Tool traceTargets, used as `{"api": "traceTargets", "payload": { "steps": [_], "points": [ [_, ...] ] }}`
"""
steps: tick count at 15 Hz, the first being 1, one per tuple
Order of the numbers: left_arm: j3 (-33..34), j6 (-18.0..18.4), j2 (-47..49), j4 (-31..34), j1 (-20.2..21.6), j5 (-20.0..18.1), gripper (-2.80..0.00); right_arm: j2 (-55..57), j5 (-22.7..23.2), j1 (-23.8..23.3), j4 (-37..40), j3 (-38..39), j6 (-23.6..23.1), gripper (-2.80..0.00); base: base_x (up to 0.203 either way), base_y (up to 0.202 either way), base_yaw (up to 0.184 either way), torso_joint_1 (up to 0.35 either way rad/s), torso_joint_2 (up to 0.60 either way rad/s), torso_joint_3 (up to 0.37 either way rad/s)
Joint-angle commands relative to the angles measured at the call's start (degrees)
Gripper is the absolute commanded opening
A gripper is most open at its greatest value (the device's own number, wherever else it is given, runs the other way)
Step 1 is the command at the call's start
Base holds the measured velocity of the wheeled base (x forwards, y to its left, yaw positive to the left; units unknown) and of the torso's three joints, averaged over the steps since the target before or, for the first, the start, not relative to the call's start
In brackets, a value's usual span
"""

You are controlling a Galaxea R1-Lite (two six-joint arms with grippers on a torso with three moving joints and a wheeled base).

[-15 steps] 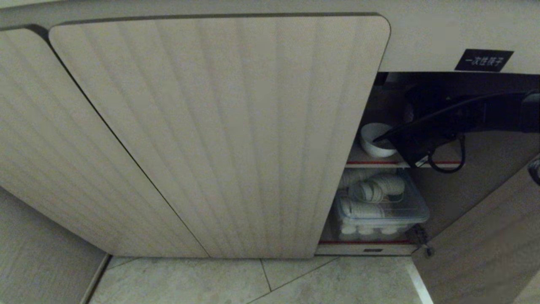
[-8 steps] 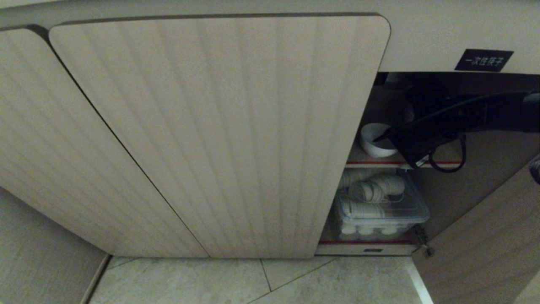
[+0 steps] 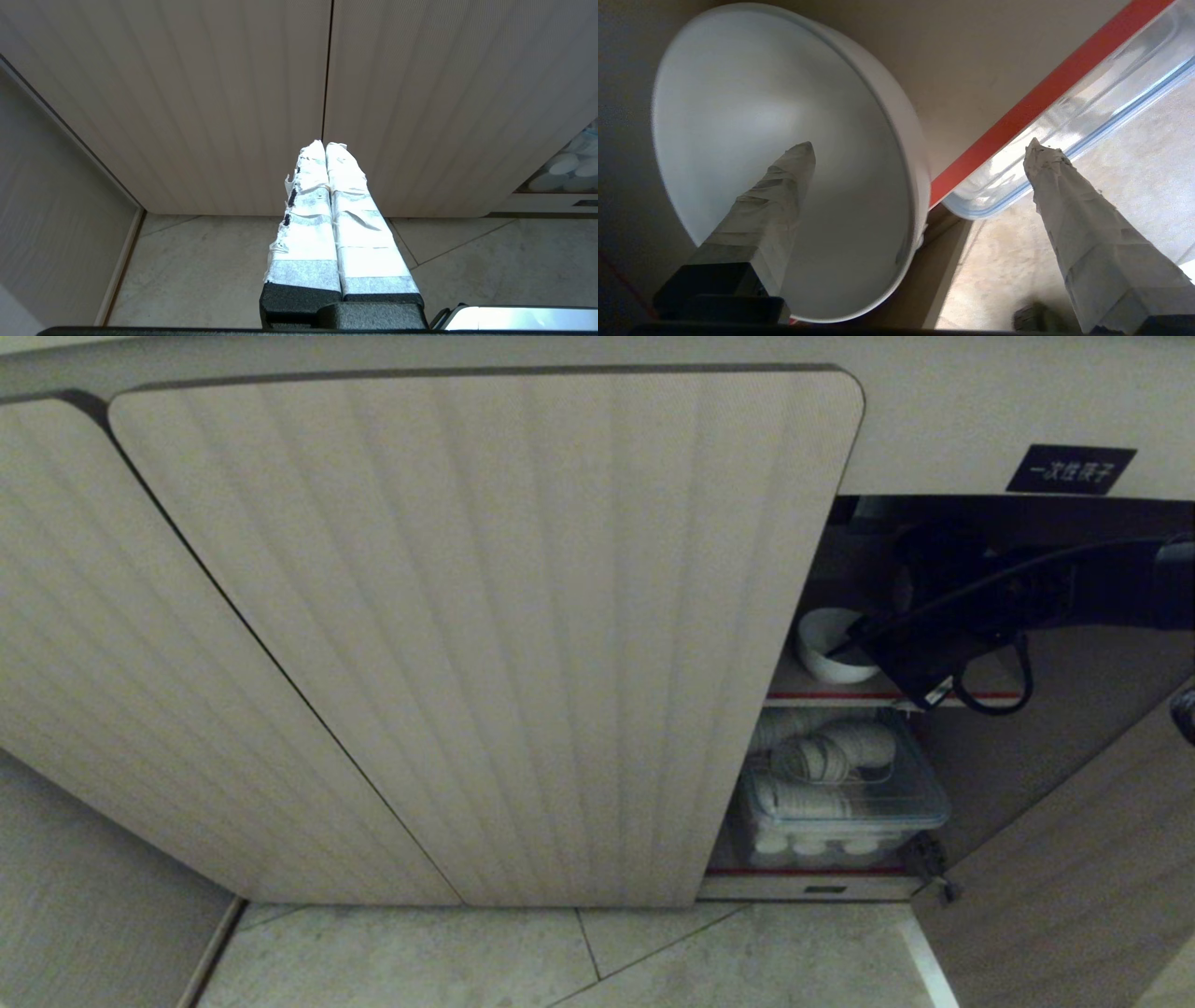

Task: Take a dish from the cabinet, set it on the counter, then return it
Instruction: Put it back into the cabinet

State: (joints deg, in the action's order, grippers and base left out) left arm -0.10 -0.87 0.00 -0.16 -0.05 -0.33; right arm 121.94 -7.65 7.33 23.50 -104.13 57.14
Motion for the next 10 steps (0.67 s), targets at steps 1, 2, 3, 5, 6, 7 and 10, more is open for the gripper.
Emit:
{"api": "traceTargets", "payload": {
  "steps": [1, 2, 3, 5, 6, 7, 10],
  "points": [
    [0.0, 0.0, 0.0, 0.0, 0.0, 0.0, -2.80, -0.1, -0.4, 0.1, 0.1, 0.0, -0.5, 0.00, 0.000, 0.000, 0.000, 0.000, 0.00, 0.000],
    [0.0, 0.0, 0.0, 0.0, 0.0, 0.0, -2.80, -0.1, -0.7, 0.1, 0.1, 0.0, -0.7, 0.00, 0.000, 0.000, 0.000, 0.000, 0.00, 0.000],
    [0.0, 0.0, 0.0, 0.0, 0.0, 0.0, -2.80, -0.2, -1.0, 0.1, 0.1, 0.2, -1.1, 0.00, 0.000, 0.000, 0.000, 0.000, 0.00, 0.000],
    [0.0, 0.0, 0.0, 0.0, 0.0, 0.0, -2.80, -0.2, -2.2, 0.6, 0.1, 0.2, -2.0, 0.00, 0.000, 0.000, 0.000, 0.000, 0.00, 0.000],
    [0.0, 0.0, 0.0, 0.0, 0.0, 0.0, -2.80, -0.2, -2.8, 0.8, 0.1, 0.2, -3.2, 0.00, 0.000, 0.000, 0.000, 0.000, 0.00, 0.000],
    [0.0, 0.0, 0.0, 0.0, 0.0, 0.0, -2.80, -0.2, -3.4, 1.1, -0.2, 0.2, -3.8, 0.00, 0.000, 0.000, 0.000, 0.000, 0.00, 0.000],
    [0.0, 0.0, 0.0, 0.0, 0.0, 0.0, -2.80, -0.3, -4.9, 1.6, -2.2, 1.0, -6.9, 0.00, 0.000, 0.000, 0.000, 0.000, 0.00, 0.000]
  ]
}}
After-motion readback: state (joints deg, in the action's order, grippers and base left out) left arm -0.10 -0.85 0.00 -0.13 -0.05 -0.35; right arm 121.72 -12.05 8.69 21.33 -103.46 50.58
